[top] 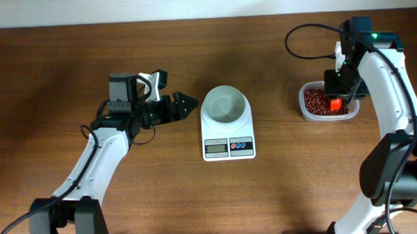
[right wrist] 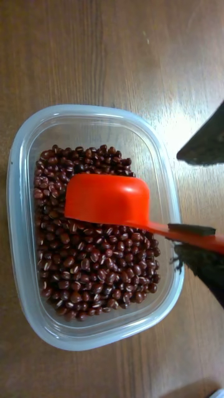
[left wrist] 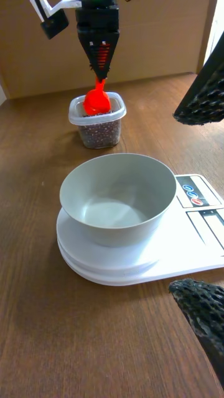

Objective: Scoop item into bowl and weigh 50g on scale

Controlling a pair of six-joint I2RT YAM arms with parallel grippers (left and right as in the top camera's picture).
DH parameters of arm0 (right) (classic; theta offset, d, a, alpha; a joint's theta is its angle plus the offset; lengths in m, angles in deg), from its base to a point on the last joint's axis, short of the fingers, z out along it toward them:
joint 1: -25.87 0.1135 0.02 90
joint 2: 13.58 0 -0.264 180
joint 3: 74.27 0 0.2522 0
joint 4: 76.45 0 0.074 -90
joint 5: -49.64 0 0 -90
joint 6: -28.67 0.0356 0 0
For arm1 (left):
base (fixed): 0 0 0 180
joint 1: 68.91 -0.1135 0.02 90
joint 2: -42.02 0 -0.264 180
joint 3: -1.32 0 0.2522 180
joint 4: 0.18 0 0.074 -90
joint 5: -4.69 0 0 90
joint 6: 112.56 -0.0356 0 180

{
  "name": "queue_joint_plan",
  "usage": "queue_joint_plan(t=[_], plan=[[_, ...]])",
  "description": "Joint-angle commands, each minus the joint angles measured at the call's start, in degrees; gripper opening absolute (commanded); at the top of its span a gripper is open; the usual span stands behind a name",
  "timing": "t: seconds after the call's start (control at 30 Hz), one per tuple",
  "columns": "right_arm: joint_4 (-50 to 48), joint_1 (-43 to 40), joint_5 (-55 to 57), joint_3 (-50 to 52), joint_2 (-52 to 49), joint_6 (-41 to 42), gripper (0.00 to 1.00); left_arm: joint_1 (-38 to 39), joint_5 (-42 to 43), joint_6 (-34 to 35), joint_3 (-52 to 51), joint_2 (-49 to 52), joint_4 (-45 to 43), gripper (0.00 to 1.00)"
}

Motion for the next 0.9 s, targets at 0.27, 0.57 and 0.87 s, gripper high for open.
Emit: queue_joint_plan(t=[0.27,0.57,0.87], plan=[[-1.25,-0.28,2.16,0.44,-0.52,2.89,0.63,-0.02,-1.03,-0.96,0.59,-0.76,0.09,0.82],[-2.08,-0.15,-2.27,0.42,-0.52,3.89,0.50,-0.02,-1.07,-0.96,0.59,-0.76,0.07,0.82],[-0.68,3.56,-14.97,0.44,-0.52,3.65,0.52,-0.02,-3.17,-0.94,0.59,-0.76,0.31,0.82]])
